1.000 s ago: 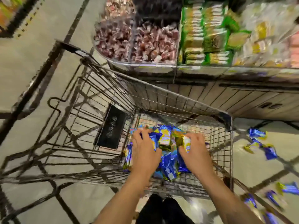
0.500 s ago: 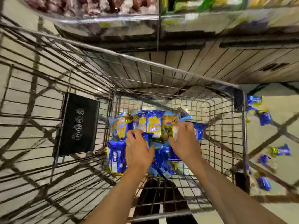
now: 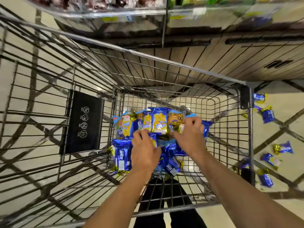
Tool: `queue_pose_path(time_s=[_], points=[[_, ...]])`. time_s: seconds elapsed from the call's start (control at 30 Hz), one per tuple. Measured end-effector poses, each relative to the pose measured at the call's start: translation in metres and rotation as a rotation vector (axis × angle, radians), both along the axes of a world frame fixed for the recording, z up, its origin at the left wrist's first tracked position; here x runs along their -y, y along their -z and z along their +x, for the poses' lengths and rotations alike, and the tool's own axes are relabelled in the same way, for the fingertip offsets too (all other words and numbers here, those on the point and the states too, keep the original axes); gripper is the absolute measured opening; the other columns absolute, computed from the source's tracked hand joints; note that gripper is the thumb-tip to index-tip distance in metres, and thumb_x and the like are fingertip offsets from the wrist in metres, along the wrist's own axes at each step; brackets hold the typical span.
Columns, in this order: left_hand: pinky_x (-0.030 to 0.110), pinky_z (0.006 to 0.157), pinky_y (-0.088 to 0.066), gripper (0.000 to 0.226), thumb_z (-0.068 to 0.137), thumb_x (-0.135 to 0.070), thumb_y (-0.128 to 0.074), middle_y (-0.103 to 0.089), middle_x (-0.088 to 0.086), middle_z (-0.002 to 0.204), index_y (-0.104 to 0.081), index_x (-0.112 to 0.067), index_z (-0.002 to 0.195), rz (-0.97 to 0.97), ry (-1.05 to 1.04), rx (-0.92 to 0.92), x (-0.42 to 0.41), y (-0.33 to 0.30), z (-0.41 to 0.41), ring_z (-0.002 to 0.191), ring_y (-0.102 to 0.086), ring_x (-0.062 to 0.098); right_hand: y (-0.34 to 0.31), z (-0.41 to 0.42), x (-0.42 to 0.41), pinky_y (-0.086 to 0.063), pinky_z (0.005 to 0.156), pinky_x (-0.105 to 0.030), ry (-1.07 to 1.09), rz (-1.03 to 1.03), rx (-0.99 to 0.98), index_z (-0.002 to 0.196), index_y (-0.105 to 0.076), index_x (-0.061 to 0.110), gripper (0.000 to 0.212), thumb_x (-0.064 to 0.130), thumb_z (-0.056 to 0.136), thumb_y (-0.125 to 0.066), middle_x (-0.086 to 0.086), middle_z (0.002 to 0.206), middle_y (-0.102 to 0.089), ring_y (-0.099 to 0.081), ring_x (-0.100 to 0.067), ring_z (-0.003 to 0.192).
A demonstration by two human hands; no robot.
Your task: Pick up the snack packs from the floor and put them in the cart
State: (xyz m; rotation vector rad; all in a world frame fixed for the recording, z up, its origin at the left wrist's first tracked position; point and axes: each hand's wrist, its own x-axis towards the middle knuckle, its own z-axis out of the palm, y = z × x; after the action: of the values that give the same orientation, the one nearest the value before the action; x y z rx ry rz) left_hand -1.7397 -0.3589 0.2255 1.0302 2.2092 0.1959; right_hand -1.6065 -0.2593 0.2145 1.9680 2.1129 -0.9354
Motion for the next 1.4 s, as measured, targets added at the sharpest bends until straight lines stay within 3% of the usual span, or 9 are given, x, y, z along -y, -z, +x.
queue_pose_path(time_s=[0.1, 0.2, 0.33, 0.5, 0.83, 0.97, 1.17, 1.4], points=[[0.039, 0.099, -0.047, 0.063, 0.085, -0.025, -0.070, -0.034, 0.007, 0.138, -0.038, -0.013, 0.137, 0.063, 0.068, -0.045, -0.002, -0.030, -0.005, 0.127, -0.037, 0.025, -0.033, -0.004, -0.001, -0.046, 0.088, -0.041, 0.010, 0.037, 0.021, 0.130, -0.043, 0.018, 0.054, 0.034, 0.084, -0.067, -0.009, 0.138, -0.030, -0.036, -0.028, 0.123], [0.037, 0.097, -0.047, 0.058, 0.084, -0.023, -0.069, -0.040, 0.007, 0.133, -0.042, -0.012, 0.135, 0.115, 0.156, -0.087, -0.011, -0.068, -0.003, 0.124, -0.040, 0.025, -0.074, -0.002, 0.002, -0.046, 0.086, -0.039, -0.006, 0.080, 0.009, 0.129, -0.044, 0.015, 0.052, 0.027, 0.083, -0.065, -0.009, 0.139, -0.031, -0.036, -0.028, 0.125], [0.040, 0.095, -0.045, 0.051, 0.081, -0.018, -0.068, -0.043, 0.008, 0.128, -0.047, -0.013, 0.127, 0.235, 0.387, -0.192, -0.031, -0.122, 0.018, 0.119, -0.043, 0.029, -0.133, 0.019, 0.012, -0.046, 0.094, -0.040, -0.079, 0.179, 0.075, 0.130, -0.047, 0.017, 0.053, 0.028, 0.082, -0.065, -0.010, 0.138, -0.036, -0.040, -0.028, 0.124], [0.040, 0.078, -0.048, 0.039, 0.072, -0.014, -0.069, -0.051, 0.007, 0.112, -0.053, -0.016, 0.108, 0.409, 0.663, -0.324, -0.058, -0.189, 0.077, 0.104, -0.051, 0.030, -0.199, 0.079, 0.029, -0.050, 0.081, -0.043, -0.077, 0.314, 0.200, 0.121, -0.055, 0.017, 0.050, 0.020, 0.072, -0.066, -0.011, 0.126, -0.050, -0.051, -0.033, 0.111], [0.041, 0.072, -0.052, 0.047, 0.067, -0.015, -0.071, -0.056, 0.006, 0.107, -0.058, -0.015, 0.112, 0.658, 1.055, -0.313, -0.027, -0.284, 0.305, 0.095, -0.056, 0.030, -0.297, 0.307, 0.127, -0.047, 0.085, -0.038, 0.414, 0.528, 0.254, 0.127, -0.050, 0.020, 0.046, 0.031, 0.084, -0.063, -0.004, 0.125, -0.052, -0.051, -0.027, 0.111], [0.037, 0.080, -0.047, 0.055, 0.074, -0.027, -0.067, -0.052, 0.004, 0.118, -0.052, -0.018, 0.126, 0.670, 1.194, -0.327, 0.018, -0.288, 0.405, 0.106, -0.051, 0.027, -0.307, 0.405, 0.189, -0.047, 0.092, -0.039, 0.513, 0.515, 0.250, 0.135, -0.043, 0.024, 0.053, 0.031, 0.086, -0.061, -0.002, 0.132, -0.048, -0.047, -0.025, 0.116], [0.040, 0.102, -0.040, 0.060, 0.082, -0.037, -0.062, -0.046, 0.011, 0.138, -0.045, -0.017, 0.135, 0.664, 1.359, -0.319, 0.089, -0.287, 0.572, 0.124, -0.044, 0.031, -0.310, 0.579, 0.305, -0.046, 0.091, -0.044, 0.722, 0.469, 0.369, 0.126, -0.058, 0.020, 0.057, 0.028, 0.071, -0.071, -0.007, 0.128, -0.055, -0.052, -0.030, 0.114], [0.042, 0.098, -0.044, 0.064, 0.078, -0.038, -0.068, -0.044, 0.011, 0.138, -0.047, -0.015, 0.133, 0.687, 1.423, -0.353, 0.104, -0.296, 0.703, 0.121, -0.043, 0.032, -0.307, 0.709, 0.361, -0.042, 0.100, -0.049, 0.842, 0.450, 0.417, 0.129, -0.057, 0.018, 0.061, 0.030, 0.071, -0.072, -0.011, 0.137, -0.049, -0.047, -0.031, 0.121]])
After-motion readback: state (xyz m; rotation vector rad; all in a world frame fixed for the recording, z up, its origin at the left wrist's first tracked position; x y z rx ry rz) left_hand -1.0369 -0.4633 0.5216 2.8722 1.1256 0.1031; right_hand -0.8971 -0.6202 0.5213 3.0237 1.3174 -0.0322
